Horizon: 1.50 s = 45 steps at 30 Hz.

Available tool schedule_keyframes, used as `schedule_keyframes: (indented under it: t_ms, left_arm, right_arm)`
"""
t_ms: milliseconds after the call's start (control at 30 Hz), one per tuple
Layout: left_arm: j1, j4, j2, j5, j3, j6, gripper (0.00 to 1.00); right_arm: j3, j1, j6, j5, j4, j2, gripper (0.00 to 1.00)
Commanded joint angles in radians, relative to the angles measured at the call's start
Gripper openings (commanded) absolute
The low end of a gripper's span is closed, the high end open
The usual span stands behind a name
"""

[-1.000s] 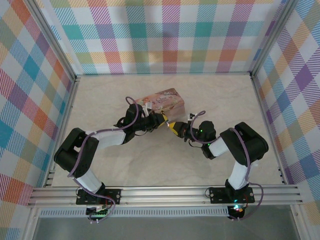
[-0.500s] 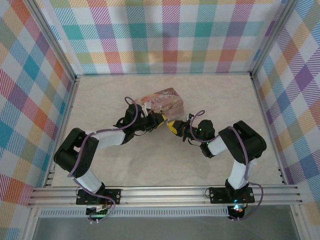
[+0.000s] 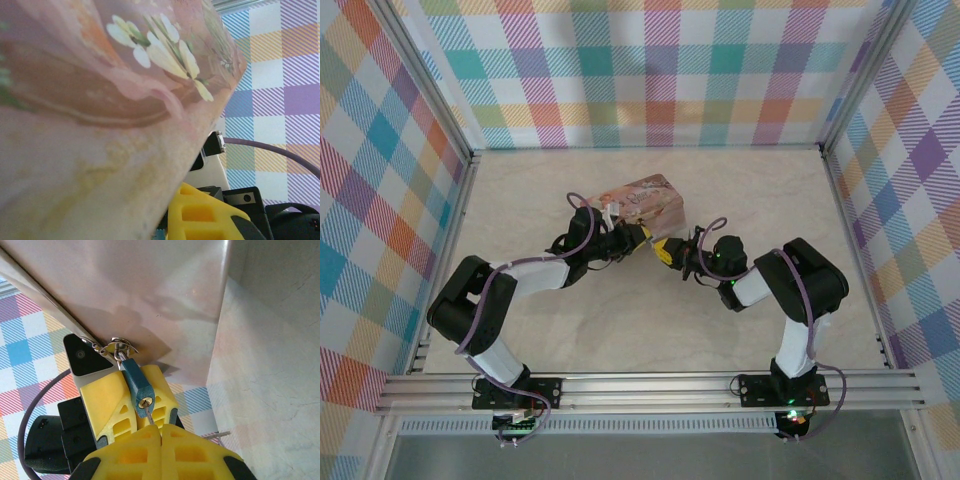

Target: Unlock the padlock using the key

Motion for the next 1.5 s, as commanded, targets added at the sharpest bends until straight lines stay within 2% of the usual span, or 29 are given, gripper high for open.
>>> schedule_keyframes:
  t_ms: [0,233,400,600,933,1167,1467]
  left_arm:
    - [-0.086,0.02,-0.016,0.207,0.023,0.02,0.0]
    - [-0.121,0.02,0.022,0.256,0.049,0.028,0.0]
    - [-0.123,-0.039,0.013,0.236,0.046,0.07,0.0]
    - [-0.121,-0.017,0.024,0.242,0.044,0.062,0.0]
    - [-0.114,0.012,0.016,0.237,0.03,0.056,0.0]
    - [-0.113,-0.031,0.026,0.239,0.04,0.073,0.0]
    - [-0.115,-0.065,0.024,0.23,0.047,0.083,0.0]
  right_arm:
    - [0.09,0.005,0.0,0.028,0.048,-0.017,0.0]
    - [0.136,0.005,0.009,0.006,0.048,-0.009,0.0]
    - [0.108,0.002,0.038,0.015,0.048,-0.042,0.0]
    - [0.084,-0.01,0.018,-0.007,0.048,-0.04,0.0]
    - [0.081,-0.032,0.189,-0.058,0.048,-0.015,0.0]
    - [0.064,-0.033,0.125,-0.057,0.046,-0.026,0.0]
    - [0.076,-0.041,-0.224,-0.058,-0.152,-0.155,0.0]
